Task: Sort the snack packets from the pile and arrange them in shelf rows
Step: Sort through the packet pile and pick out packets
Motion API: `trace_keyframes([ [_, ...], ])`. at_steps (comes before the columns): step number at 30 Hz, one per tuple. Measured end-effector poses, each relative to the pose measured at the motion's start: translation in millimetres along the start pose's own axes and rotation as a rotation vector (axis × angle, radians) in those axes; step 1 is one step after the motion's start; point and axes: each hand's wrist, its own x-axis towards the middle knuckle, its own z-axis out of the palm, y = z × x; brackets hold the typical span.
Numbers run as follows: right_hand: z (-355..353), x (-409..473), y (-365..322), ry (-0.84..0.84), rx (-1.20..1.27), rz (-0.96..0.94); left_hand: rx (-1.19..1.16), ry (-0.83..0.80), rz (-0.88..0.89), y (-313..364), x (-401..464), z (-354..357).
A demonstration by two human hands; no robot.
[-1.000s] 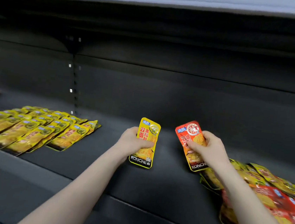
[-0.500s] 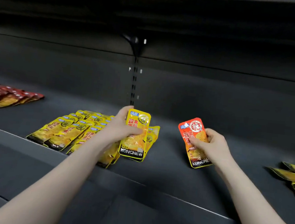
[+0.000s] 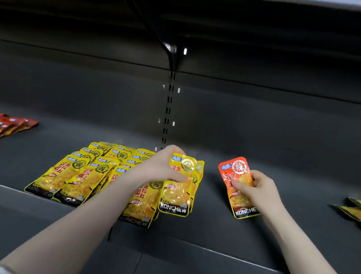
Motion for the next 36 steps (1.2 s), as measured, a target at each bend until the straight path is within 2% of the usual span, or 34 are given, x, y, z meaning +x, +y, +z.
trace_keyframes([
  [8,2.0,3.5,2.6,0.010,0.000,0.003,0.234,-0.076,0.078,0.2,20.1,10.9],
  [13,2.7,7.6,5.4,0.012,0.007,0.014,0.459,-0.064,0.114,-11.2,28.4,13.5],
  [22,6.1,8.7,10.8,0.002,0.055,0.037,0.710,-0.066,0.177,-20.8,32.0,17.3],
  [36,4.5,6.0,10.6,0.009,0.079,0.053,0.784,-0.068,0.249,-28.3,31.1,19.7],
])
